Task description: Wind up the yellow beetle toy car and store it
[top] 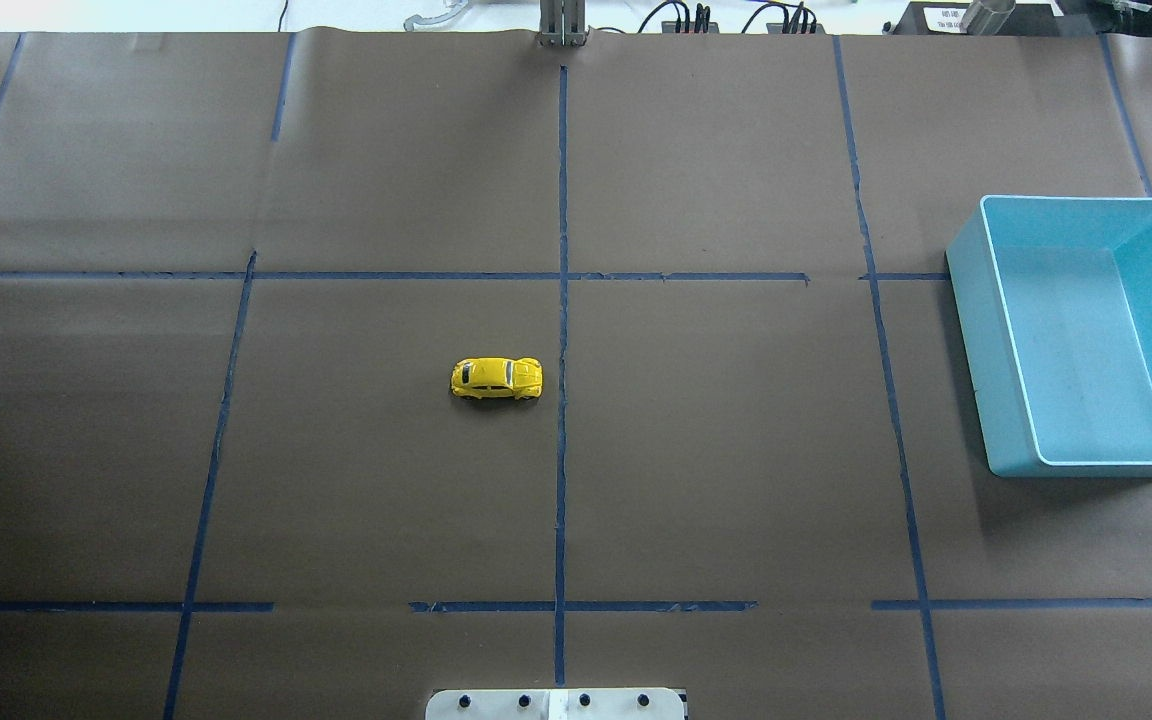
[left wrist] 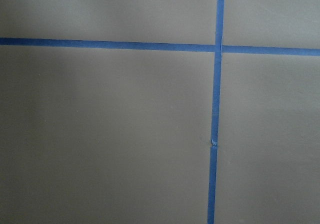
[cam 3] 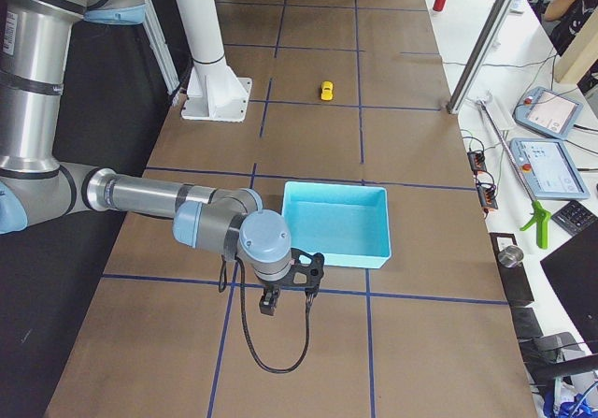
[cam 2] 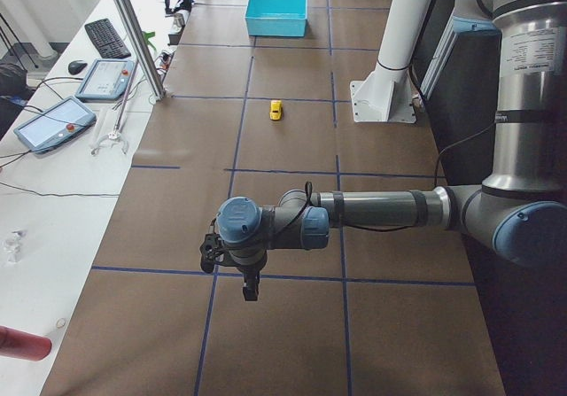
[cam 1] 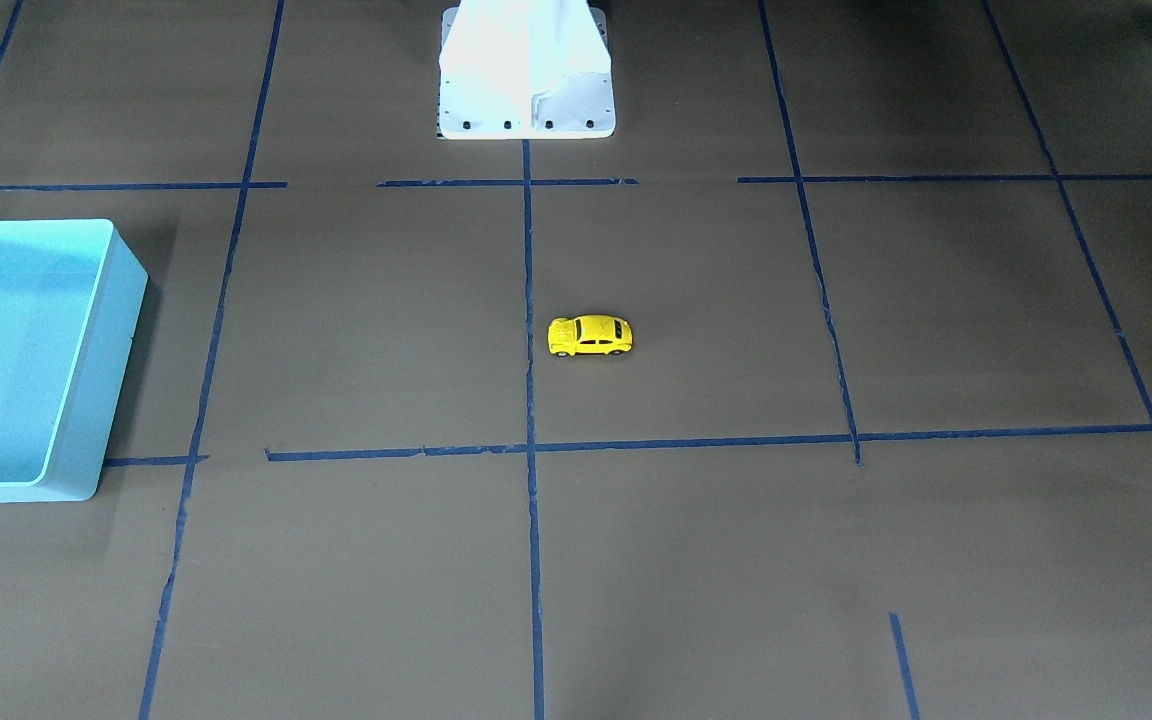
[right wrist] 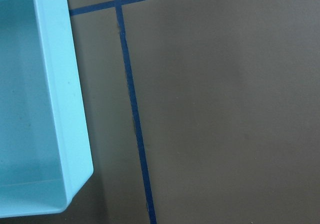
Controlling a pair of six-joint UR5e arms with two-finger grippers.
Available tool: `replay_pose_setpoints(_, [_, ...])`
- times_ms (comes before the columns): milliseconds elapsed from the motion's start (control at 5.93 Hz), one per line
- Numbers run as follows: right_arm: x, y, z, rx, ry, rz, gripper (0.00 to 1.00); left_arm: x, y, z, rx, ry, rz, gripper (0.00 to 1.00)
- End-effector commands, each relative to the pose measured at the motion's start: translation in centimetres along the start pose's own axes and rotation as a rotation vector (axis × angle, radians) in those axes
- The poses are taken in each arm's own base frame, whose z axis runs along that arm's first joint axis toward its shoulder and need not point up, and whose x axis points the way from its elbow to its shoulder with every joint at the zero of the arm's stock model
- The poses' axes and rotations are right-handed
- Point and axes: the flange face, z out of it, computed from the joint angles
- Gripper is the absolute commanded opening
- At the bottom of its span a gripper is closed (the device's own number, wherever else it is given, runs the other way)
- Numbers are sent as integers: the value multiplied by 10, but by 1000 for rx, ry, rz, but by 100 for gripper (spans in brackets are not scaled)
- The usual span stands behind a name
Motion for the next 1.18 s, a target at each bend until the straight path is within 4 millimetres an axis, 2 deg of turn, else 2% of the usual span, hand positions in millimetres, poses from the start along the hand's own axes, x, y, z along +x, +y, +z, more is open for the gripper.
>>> replay_pose_setpoints(0, [-5,-1,-3,11,-32,-108,100,68,-29,-62,-6,-45,19,100])
replay_pose_setpoints(169, [-5,-1,-4,12,-22,-117,100,108,-43,-65,-7,-53,152,100])
replay_pose_setpoints(337, [-5,-1,-4,18,-8,-127,100,155,-76,-86,29,-123,411,100])
replay_pose_setpoints(506, [-2,2,-3,13,6,-137,100,226,-104,-102,79,-186,592,100])
replay_pose_setpoints(674, [-1,-1,-5,15,39,-172,100,319,-109,-66,32,-154,865,100])
replay_pose_setpoints(843, [0,-3,-7,19,65,-214,100,387,-102,-37,4,-118,1008,100])
replay_pose_setpoints(1011, [-10,-13,-4,11,90,-291,100,416,-94,-21,-13,-97,1064,100])
